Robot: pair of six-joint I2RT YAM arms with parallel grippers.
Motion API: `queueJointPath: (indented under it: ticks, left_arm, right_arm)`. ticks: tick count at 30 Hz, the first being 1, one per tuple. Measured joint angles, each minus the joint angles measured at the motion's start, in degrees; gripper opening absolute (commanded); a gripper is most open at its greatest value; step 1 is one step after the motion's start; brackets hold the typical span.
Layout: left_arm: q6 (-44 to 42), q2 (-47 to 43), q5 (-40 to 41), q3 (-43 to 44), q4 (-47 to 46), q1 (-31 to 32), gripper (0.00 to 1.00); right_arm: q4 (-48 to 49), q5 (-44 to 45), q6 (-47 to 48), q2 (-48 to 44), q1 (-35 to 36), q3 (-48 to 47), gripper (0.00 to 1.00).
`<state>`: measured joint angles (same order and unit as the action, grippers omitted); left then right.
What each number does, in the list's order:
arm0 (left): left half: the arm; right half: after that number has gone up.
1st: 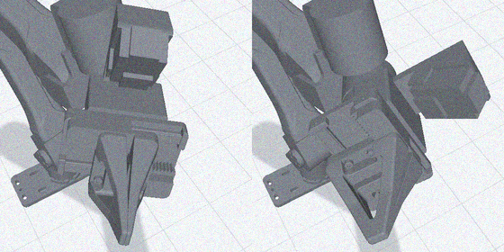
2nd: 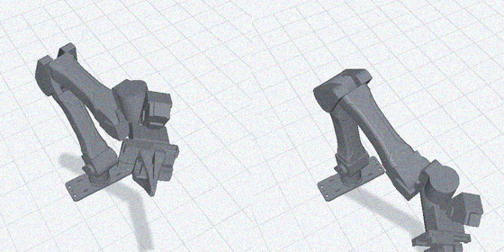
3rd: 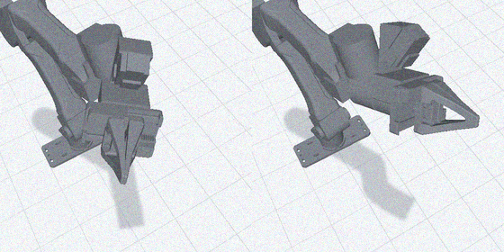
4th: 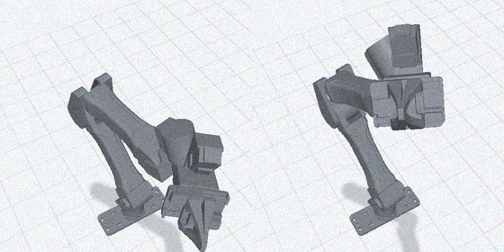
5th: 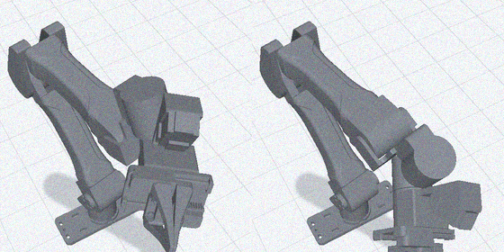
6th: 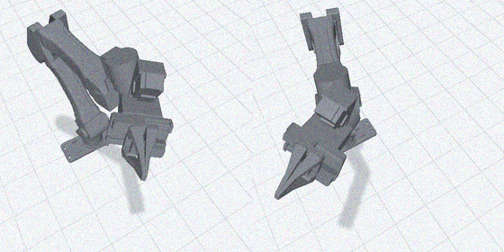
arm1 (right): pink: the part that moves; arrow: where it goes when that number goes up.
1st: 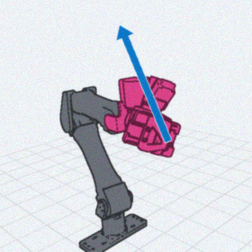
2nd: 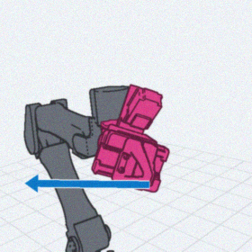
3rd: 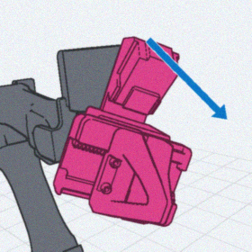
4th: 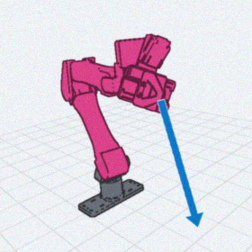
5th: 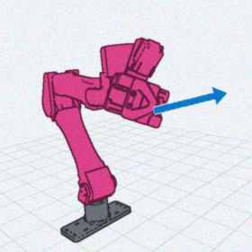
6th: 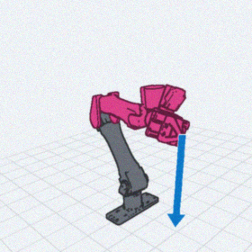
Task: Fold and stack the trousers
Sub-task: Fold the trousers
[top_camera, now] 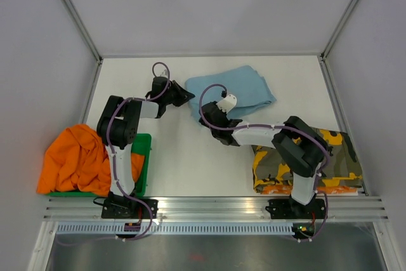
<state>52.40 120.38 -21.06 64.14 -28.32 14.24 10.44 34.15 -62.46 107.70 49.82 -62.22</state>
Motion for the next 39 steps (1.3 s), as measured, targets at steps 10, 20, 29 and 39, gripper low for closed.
queueJointPath:
  ticks: [10, 20, 29, 39]
  left_arm:
    - [-3.1, 0.0, -1.5, 3.1, 5.8, -0.1, 0.02]
    - [-5.8, -0.3, -3.6, 3.7, 9.4, 0.3, 0.02]
    - [-10.3, -1.2, -2.0, 5.2, 13.2, -1.1, 0.04]
    - [-17.4, -4.6, -1.6, 21.1, 29.5, -1.1, 0.63]
  right_arm:
    - [0.6, -4.8, 4.5, -11.9, -0.1, 10.7, 0.0]
    - [0.0, -7.0, 8.2, -15.8, -0.1, 14.5, 0.22]
    - [-14.6, -14.1, 17.3, -15.8, -0.2, 6.7, 0.62]
    - [-21.6, -23.1, 29.2, -18.6, -13.0, -8.6, 0.62]
